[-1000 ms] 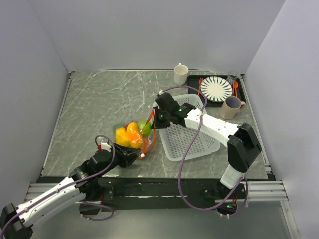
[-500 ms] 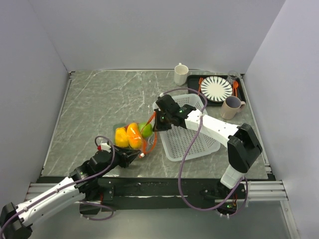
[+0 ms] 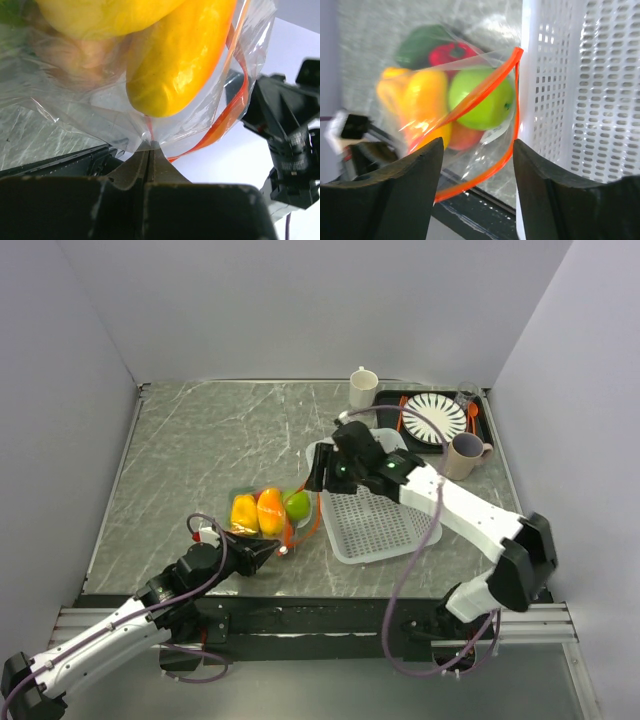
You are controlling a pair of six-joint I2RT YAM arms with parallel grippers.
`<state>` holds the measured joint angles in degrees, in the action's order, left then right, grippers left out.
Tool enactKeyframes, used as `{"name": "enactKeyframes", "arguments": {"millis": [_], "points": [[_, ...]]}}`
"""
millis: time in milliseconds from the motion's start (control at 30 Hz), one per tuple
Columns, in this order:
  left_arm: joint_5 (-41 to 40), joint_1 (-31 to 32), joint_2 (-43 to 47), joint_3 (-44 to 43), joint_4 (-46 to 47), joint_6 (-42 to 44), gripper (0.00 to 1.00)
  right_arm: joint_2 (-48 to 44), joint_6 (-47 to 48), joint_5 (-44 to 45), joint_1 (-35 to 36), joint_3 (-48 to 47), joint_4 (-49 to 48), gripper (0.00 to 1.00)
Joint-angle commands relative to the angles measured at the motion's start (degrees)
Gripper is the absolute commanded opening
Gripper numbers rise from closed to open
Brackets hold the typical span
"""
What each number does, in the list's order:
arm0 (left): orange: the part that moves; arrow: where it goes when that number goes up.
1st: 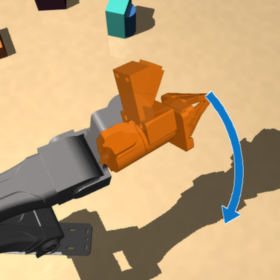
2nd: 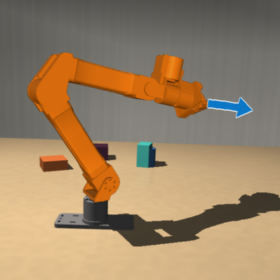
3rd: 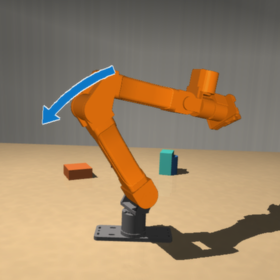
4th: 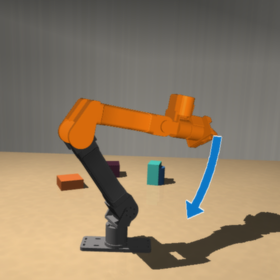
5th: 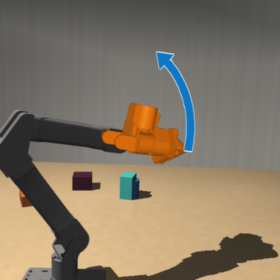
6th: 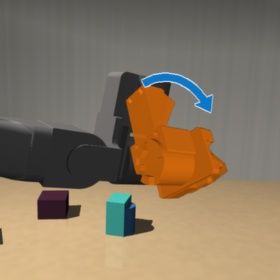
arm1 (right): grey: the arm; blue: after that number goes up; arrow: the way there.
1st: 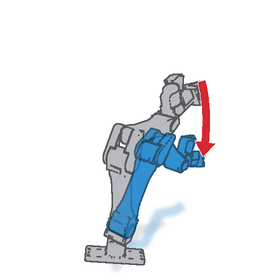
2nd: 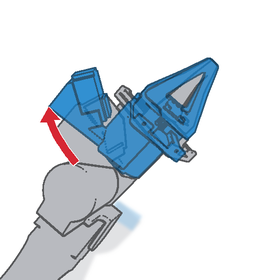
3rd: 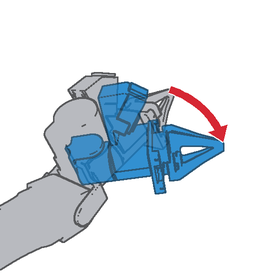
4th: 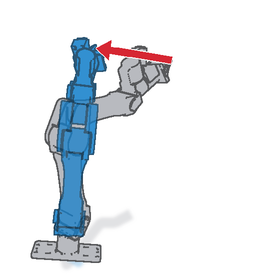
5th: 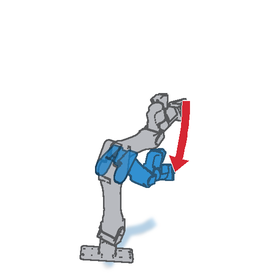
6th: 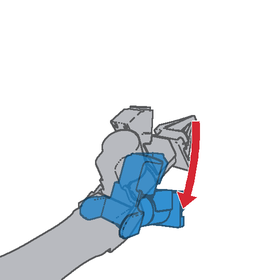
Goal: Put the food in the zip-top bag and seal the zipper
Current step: Zip the zipper food storage bag at the center of the board.
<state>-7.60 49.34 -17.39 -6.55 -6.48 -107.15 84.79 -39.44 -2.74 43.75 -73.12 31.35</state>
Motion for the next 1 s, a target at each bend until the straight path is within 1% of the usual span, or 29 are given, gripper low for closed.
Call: {"name": "enactKeyframes", "arguments": {"millis": [0, 100, 200, 300, 367, 400, 633, 800, 967], "points": [[-0.93, 0.23, -0.63, 0.04, 4.02, 0.98, 0.01, -8.75, -2.39, 1.96, -0.42, 3.15, 0.55, 0.66], [-0.84, 0.23, -1.16, 0.04, 4.55, 1.42, 0.01, -13.05, -5.64, -1.81, 0.28, 8.07, -2.78, 0.66], [-1.02, 0.23, -1.60, -0.13, 4.46, 1.68, 0.01, -16.14, -9.33, -3.49, 3.35, 12.64, -6.30, 0.66], [-0.93, 0.23, -1.95, -0.40, 4.64, 2.12, 0.01, -16.77, -12.58, -4.46, 7.31, 15.90, -9.72, 0.65], [-0.93, 0.23, -2.12, -0.66, 3.94, 2.39, 0.01, -16.07, -14.08, -5.60, 9.06, 16.87, -11.40, 0.61], [-0.93, 0.23, -2.21, -0.66, 3.76, 2.39, 0.01, -15.37, -14.43, -6.04, 9.60, 17.13, -12.19, 0.56], [-1.63, 0.23, -0.81, -0.57, 2.35, 1.86, 0.01, -10.97, -18.91, -7.45, 14.26, 16.35, -18.42, 0.54], [-2.33, 0.14, -0.19, -0.75, 2.00, 1.86, 0.01, -7.63, -21.90, -6.05, 17.94, 15.47, -19.40, 0.52], [-2.77, 0.23, 0.25, -1.01, 1.73, 1.77, 0.01, -7.10, -26.38, -4.82, 19.71, 18.27, -23.26, 0.49]]}}
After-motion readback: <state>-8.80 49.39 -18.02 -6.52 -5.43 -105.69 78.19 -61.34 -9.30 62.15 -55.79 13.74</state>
